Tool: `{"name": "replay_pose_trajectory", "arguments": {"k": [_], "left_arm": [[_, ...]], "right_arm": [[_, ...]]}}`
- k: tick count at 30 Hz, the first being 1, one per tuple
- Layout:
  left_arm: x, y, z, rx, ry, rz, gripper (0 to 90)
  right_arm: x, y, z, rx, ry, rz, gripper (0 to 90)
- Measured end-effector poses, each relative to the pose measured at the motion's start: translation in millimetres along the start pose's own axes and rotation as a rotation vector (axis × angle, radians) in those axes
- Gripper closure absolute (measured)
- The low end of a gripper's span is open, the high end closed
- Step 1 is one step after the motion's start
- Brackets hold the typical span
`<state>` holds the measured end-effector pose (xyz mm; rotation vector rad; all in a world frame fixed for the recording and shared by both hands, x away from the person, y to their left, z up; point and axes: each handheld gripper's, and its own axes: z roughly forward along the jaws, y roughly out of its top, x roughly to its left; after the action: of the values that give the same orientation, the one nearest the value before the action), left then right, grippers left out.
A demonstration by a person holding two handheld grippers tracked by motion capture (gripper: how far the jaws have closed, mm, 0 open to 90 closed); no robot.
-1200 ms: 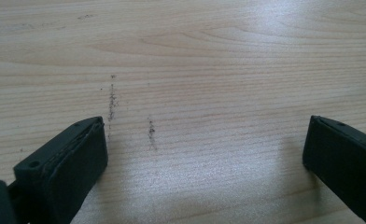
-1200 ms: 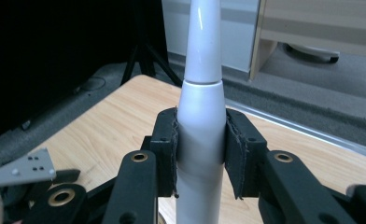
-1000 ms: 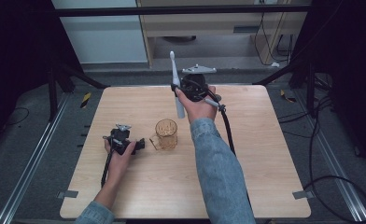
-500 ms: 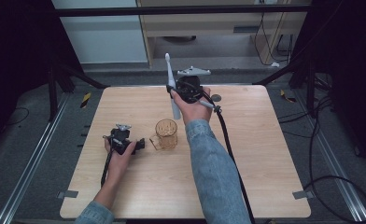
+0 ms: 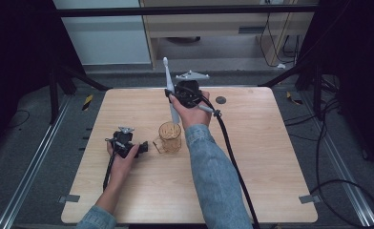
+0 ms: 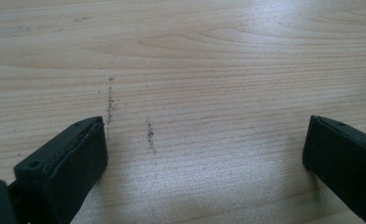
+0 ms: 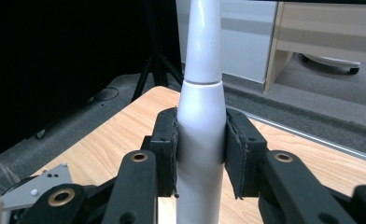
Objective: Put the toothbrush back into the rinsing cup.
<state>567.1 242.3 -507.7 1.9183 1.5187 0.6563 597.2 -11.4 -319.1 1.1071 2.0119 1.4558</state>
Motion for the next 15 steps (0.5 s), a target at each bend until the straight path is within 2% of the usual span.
{"name": "replay_pose_trajectory", "arguments": {"k": [15], "left_arm": [[0.0, 0.3, 0.3, 0.0, -0.001, 0.001, 0.0]], "right_arm": [[11.7, -15.6, 4.5, 0.01, 0.038, 0.006, 67.0]]}}
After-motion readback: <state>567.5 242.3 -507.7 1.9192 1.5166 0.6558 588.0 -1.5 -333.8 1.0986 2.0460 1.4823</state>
